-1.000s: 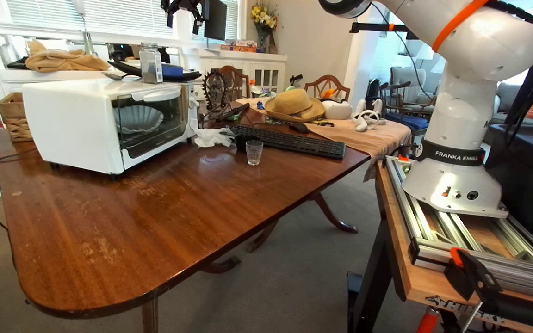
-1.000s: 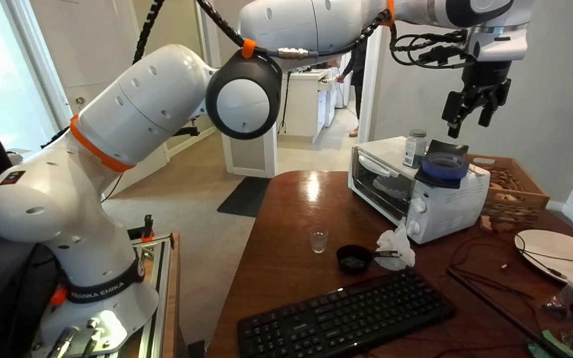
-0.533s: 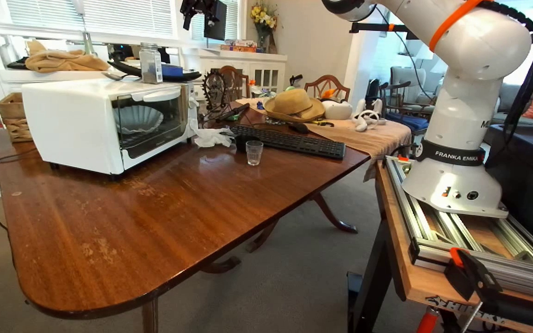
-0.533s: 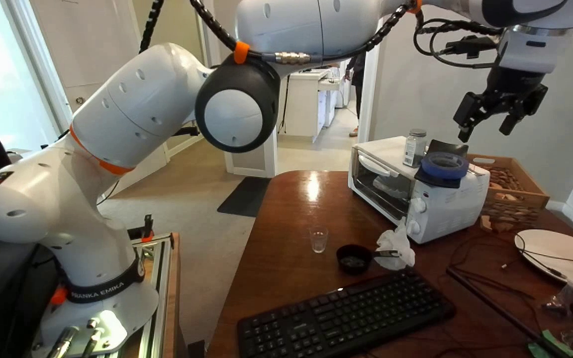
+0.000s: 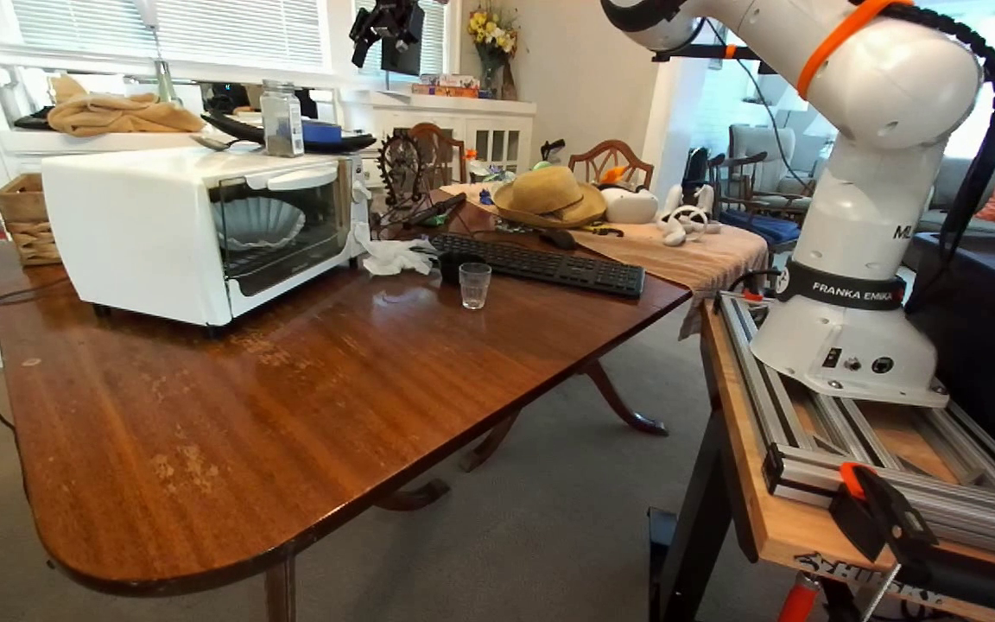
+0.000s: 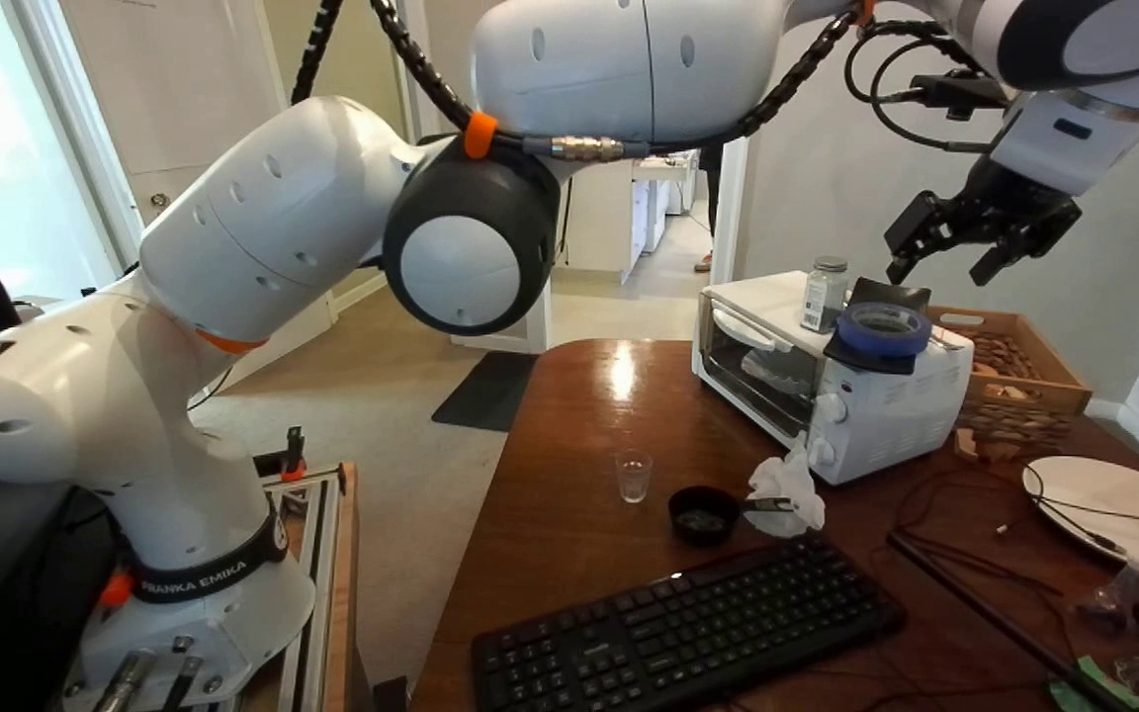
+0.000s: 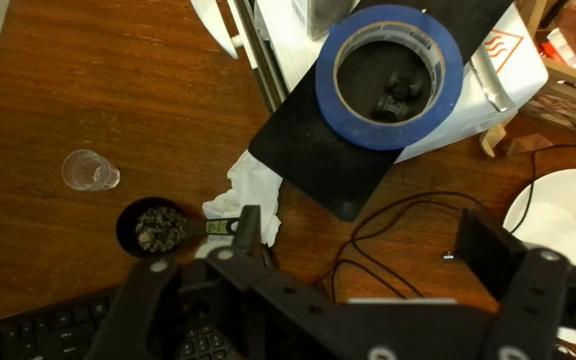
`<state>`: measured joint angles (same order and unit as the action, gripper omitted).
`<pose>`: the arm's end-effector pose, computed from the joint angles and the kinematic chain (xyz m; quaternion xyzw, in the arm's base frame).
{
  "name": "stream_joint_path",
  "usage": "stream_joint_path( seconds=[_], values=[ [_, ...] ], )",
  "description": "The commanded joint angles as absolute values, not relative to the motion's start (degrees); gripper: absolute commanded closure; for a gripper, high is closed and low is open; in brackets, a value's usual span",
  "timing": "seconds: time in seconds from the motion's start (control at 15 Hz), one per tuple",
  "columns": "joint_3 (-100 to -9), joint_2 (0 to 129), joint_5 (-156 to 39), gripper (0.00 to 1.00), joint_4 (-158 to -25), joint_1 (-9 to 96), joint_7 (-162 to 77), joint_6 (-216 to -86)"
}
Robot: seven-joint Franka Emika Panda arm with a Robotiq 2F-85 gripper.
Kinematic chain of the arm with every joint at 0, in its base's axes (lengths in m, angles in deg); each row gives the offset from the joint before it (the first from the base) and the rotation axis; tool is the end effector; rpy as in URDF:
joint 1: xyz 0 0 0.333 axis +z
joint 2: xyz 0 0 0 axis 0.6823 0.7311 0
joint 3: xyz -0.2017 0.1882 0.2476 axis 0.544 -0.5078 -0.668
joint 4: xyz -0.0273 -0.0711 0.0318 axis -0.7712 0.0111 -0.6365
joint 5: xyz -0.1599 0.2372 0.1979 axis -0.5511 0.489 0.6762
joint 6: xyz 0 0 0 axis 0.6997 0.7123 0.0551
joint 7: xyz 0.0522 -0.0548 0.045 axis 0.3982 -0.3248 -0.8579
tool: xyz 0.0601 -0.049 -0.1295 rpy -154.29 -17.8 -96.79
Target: Put the blue masking tape on the black tray.
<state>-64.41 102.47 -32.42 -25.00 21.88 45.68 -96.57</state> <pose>0.7329 -0.1814 0.4856 -0.5790 0.7805 0.1462 0.1849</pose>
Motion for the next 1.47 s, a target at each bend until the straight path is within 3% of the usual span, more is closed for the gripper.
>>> stream_joint_path(
  seconds=[0.0, 0.8, 1.4],
  values=[
    [-61.9, 100.6, -36.1, 0.00, -25.7, 22.0, 43.0, -97.9],
    [-58.1, 99.8, -42.8, 0.00, -25.5, 24.5, 40.3, -107.1],
    [-57.4, 101.0, -45.7, 0.00, -23.9, 30.6, 42.1, -102.9]
  ],
)
